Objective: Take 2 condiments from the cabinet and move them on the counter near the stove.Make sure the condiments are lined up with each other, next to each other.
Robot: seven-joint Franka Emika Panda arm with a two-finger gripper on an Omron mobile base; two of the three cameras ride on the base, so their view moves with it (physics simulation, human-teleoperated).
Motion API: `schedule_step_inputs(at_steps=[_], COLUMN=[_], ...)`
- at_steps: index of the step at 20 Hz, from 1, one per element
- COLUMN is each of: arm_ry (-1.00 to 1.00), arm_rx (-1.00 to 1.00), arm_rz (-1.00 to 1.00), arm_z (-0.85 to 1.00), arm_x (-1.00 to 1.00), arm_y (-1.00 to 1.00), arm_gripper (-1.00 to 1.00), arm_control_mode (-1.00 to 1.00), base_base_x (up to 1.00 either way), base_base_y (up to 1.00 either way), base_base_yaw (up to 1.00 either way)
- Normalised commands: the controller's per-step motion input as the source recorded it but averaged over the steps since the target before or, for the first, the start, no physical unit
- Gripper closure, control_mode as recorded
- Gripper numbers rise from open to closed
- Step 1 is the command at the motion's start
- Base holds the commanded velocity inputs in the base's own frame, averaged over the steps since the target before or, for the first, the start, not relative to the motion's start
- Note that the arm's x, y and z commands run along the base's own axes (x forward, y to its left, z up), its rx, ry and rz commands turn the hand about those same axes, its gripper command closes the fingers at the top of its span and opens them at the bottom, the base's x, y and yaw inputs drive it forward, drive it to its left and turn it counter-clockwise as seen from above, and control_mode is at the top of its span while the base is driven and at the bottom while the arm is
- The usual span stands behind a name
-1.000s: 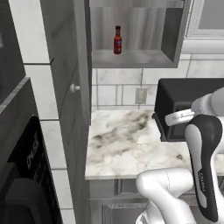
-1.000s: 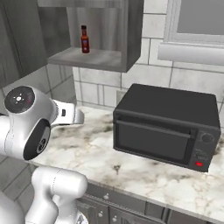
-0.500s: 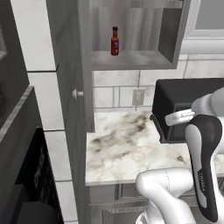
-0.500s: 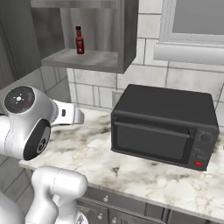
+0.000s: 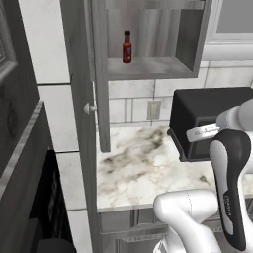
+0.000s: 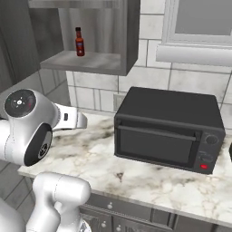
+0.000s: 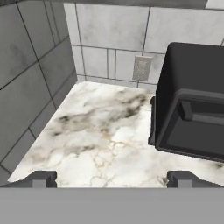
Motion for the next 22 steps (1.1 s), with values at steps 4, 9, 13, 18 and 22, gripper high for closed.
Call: schedule_step_inputs(at_steps=[4, 9, 13, 18, 22], arm_ry=[0.00, -0.03, -0.12, -0.20, -0.14], arm_rx=[0.00, -0.02, -0.04, -0.02, -0.03], arm_rz=[0.00, 0.07, 0.30, 0.11, -0.03], arm_z=[0.00, 0.00, 0.00, 0.16, 0.41], arm_x=[0.00, -0.01, -0.14, -0.03, 0.06], arm_y=[0.00, 0.06, 0.00, 0.06, 0.35], arm_gripper=[-1.00, -1.00, -1.00, -1.00, -1.00], arm_control_mode=[1.00, -1.00, -1.00, -1.00, -1.00], base_base_x=[0.00, 0.00, 0.00, 0.00, 0.00], base_base_y=[0.09, 0.03, 0.00, 0.00, 0.00], base_base_yaw=[0.00, 0.00, 0.00, 0.00, 0.00])
